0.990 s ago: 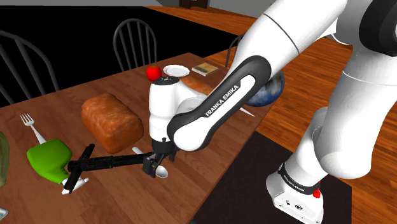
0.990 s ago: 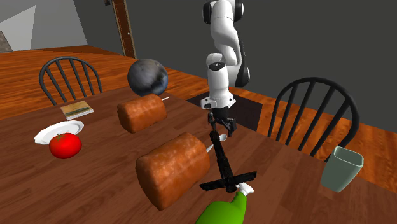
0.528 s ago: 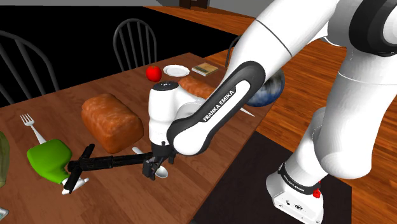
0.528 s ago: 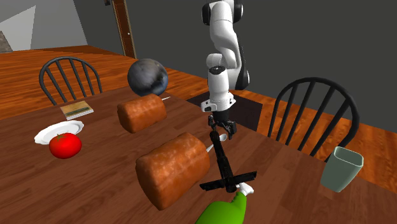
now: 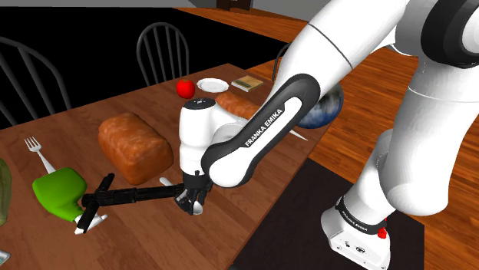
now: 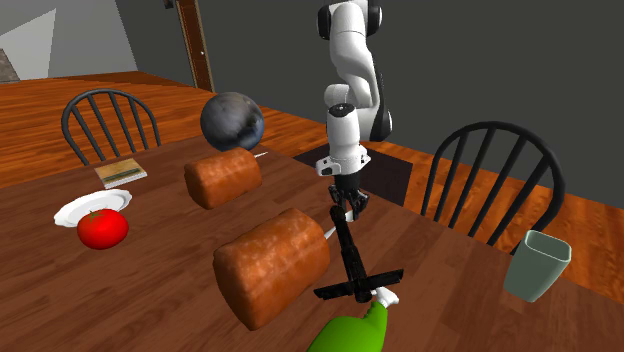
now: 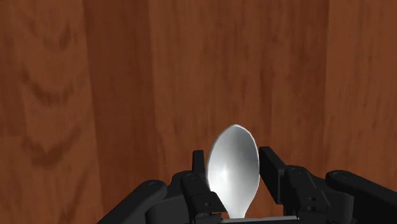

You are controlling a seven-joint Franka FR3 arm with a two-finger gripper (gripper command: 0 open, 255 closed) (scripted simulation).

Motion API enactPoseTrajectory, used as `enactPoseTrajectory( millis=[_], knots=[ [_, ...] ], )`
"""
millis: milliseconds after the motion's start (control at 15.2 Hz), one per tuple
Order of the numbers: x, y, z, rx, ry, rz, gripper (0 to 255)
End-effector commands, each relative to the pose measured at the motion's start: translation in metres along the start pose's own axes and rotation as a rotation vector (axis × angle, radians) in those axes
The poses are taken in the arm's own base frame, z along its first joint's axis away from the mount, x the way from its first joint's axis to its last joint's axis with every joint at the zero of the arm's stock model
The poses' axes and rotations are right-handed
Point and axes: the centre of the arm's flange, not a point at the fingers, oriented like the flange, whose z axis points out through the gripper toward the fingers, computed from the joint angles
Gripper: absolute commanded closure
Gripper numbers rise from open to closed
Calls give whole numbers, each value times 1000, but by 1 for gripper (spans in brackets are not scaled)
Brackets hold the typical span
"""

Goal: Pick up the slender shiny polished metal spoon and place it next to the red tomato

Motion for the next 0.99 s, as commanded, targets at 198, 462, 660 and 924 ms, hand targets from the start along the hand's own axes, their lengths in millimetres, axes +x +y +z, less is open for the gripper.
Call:
enactPoseTrajectory(
  millis=[198, 462, 660, 924],
  knots=[
    [0, 0, 0, 0, 0, 0, 255],
    [-1, -2, -21, 0, 0, 0, 255],
    [-2, -4, -37, 0, 0, 0, 255],
    [-4, -7, -57, 0, 0, 0, 255]
  ],
)
